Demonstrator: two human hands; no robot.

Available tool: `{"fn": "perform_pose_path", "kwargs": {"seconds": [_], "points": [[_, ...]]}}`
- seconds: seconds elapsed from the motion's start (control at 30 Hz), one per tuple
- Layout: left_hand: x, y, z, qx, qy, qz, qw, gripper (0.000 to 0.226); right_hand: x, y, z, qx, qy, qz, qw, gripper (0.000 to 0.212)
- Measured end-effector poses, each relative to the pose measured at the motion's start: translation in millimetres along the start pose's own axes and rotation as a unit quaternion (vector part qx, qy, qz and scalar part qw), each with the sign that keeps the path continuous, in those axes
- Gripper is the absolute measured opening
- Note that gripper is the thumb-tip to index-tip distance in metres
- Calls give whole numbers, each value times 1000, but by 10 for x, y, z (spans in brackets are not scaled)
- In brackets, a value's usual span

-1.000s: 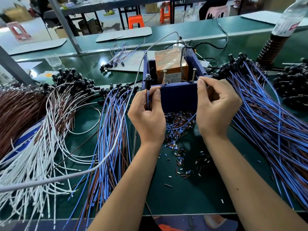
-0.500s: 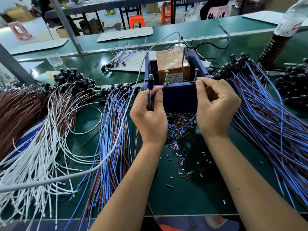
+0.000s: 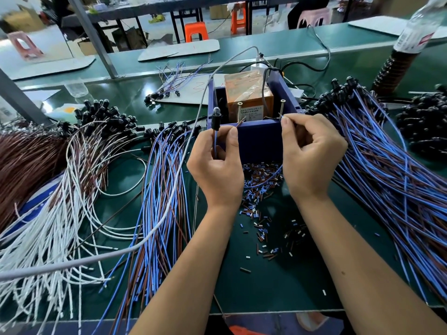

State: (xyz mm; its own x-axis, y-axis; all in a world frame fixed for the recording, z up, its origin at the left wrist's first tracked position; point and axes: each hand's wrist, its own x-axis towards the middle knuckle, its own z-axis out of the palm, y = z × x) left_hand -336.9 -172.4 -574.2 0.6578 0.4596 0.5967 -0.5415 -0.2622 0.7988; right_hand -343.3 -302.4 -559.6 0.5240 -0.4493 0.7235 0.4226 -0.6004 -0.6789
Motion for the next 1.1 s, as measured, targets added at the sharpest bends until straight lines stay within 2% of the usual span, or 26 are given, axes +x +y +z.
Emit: {"fn": "perform_pose_path", "kwargs": {"seconds": [0.2, 1.1], "points": [[42, -64, -2, 2, 20, -23, 1000, 13, 23, -23, 29, -12, 13, 7, 1000, 15], [73, -28, -3, -6, 44, -16, 999, 10, 43, 7, 53, 29, 26, 70, 997, 15]]}}
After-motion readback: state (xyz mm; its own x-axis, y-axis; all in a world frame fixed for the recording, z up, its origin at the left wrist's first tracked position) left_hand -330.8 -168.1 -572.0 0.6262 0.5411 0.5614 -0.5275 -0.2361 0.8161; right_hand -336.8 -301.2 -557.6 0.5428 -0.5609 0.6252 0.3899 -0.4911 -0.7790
